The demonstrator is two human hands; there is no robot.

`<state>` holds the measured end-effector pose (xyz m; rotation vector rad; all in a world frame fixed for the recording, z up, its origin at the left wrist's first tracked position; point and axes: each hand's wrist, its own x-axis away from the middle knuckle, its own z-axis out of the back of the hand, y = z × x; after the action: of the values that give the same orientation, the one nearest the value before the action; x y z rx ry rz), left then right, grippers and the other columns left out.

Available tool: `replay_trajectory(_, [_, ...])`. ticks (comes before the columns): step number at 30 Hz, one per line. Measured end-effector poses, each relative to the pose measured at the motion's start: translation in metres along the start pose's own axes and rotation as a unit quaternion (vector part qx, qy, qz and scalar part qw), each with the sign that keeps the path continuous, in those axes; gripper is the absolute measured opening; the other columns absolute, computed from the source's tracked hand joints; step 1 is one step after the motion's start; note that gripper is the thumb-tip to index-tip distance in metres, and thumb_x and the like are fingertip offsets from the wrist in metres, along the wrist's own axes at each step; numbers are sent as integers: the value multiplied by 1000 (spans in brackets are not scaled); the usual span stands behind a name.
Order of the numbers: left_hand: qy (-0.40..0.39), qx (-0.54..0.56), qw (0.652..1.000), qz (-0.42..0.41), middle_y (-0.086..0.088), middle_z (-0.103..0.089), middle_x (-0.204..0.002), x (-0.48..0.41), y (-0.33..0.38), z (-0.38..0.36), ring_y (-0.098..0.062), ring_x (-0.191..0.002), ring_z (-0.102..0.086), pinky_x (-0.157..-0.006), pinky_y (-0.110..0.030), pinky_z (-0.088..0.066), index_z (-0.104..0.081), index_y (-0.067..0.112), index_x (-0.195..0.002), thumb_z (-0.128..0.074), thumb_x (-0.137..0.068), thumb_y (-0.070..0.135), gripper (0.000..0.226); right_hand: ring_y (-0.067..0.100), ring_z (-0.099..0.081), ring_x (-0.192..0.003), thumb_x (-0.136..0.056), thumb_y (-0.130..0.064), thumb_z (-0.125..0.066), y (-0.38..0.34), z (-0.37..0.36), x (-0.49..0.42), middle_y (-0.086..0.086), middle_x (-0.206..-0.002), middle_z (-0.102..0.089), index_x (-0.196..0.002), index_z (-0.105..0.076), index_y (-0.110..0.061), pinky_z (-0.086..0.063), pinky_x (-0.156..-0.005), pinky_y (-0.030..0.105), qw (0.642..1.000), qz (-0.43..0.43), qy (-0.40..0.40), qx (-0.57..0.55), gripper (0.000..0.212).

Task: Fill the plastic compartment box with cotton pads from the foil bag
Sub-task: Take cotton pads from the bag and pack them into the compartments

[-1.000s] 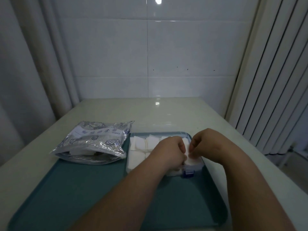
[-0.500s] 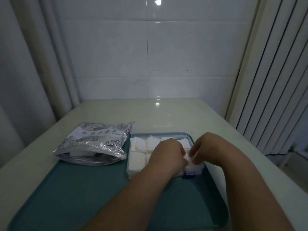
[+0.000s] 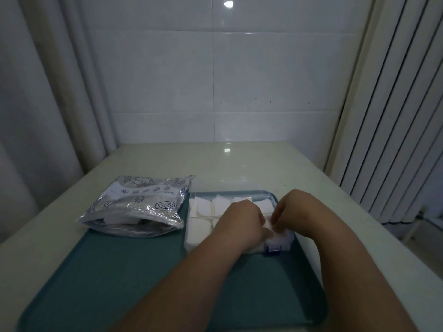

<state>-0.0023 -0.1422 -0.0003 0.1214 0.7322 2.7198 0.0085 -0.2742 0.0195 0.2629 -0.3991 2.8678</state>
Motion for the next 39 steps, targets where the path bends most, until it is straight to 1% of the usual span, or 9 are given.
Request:
replay_trajectory(6, [123,138,982,-38,7,-70,-108,9,-9,10,-8,-96,-62,-90,-27,-51,-73,23,-107,-67,-88,28,21,16,-61,-85,-85,-16,-65,2,2,8,2,-91,-69,-95,-73,-17,-54,-82,31,989,36,123,-75,13])
replay_trajectory(9, [175,136,973,-55,11,-67,-107,13,-19,20,-7,-93,-60,-85,-25,-49,-72,25,-105,-65,-88,28,18,12,-58,-79,-85,-17,-63,-5,-2,9,-1,-89,-66,-92,-70,-23,-55,-80,31,981,63,162,-86,11])
replay_trajectory(13, [192,109,975,-36,11,-59,-108,19,-41,35,-9,-96,-58,-82,-26,-47,-70,30,-103,-65,-87,32,17,7,-55,-75,-87,-21,-62,-19,-8,12,-4,-93,-66,-95,-68,-28,-51,-72,25,971,106,183,-113,11])
replay_trajectory(18, [235,85,968,-11,12,-57,-102,30,-80,57,-7,-92,-55,-77,-23,-40,-71,30,-99,-65,-86,32,14,4,-56,-76,-89,-26,-60,-52,-7,20,-9,-89,-63,-101,-68,-27,-45,-64,20,959,174,174,-137,14])
replay_trajectory(21, [265,92,960,8,12,-59,-99,34,-102,71,-6,-90,-54,-75,-21,-37,-71,30,-94,-67,-85,30,10,6,-58,-80,-90,-29,-60,-77,-8,24,-10,-90,-62,-106,-66,-28,-49,-70,22,958,198,153,-137,17])
replay_trajectory(26, [297,85,950,33,12,-62,-102,40,-131,84,-8,-99,-54,-82,-25,-40,-70,31,-91,-66,-84,33,8,12,-60,-88,-90,-31,-60,-121,-19,24,-7,-100,-65,-107,-66,-26,-52,-79,29,956,227,125,-138,19])
replay_trajectory(30, [340,28,938,58,4,-67,-104,42,-156,100,-19,-104,-57,-93,-35,-46,-73,29,-90,-68,-80,34,12,18,-62,-99,-91,-32,-53,-148,-32,17,-2,-112,-69,-111,-68,-27,-50,-84,29,960,236,111,-104,25])
replay_trajectory(35, [317,-6,933,168,-2,-65,-120,45,-196,123,-27,-111,-56,-96,-37,-45,-69,27,-112,-61,-85,36,29,29,-60,-107,-98,-43,-40,-160,-53,16,8,-118,-66,-130,-51,-27,-47,-86,34,960,255,119,-9,37])
replay_trajectory(39, [270,-13,930,248,-6,-62,-126,47,-211,116,-32,-111,-57,-93,-39,-47,-51,26,-133,-56,-85,41,50,32,-61,-100,-99,-45,-36,-161,-62,16,12,-112,-67,-131,-43,-30,-50,-83,38,954,274,118,34,36])
